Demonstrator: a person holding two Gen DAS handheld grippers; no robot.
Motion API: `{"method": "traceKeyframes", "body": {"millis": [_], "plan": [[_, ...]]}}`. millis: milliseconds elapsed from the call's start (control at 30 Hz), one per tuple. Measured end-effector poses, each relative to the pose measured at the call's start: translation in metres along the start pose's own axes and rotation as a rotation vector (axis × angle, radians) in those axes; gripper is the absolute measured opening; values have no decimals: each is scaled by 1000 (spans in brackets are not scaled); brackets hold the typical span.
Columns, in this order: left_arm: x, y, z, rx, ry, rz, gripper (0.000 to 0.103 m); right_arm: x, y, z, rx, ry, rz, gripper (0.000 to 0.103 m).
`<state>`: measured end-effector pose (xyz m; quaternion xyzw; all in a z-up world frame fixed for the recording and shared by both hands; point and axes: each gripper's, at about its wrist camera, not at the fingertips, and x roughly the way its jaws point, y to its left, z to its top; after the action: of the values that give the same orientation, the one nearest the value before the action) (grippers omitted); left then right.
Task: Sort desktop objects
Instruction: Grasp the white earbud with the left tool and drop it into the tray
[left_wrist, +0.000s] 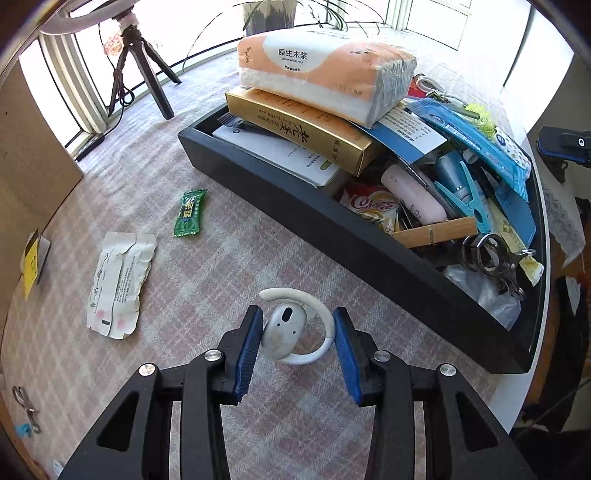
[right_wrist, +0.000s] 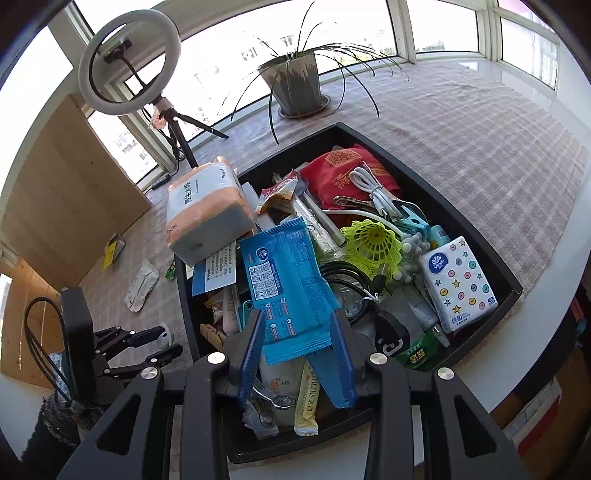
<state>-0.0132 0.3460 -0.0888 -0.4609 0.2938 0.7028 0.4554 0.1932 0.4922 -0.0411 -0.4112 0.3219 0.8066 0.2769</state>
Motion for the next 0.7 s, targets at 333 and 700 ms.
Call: {"method": "traceKeyframes", "body": {"millis": [333,700], "plan": [[-15,-34,53,65,-40,-96,43,0,0,4,6,-7,-4,33],[2,-63,76,119,1,-143,52,-1,-12,4,30,-11,-25,33]]}}
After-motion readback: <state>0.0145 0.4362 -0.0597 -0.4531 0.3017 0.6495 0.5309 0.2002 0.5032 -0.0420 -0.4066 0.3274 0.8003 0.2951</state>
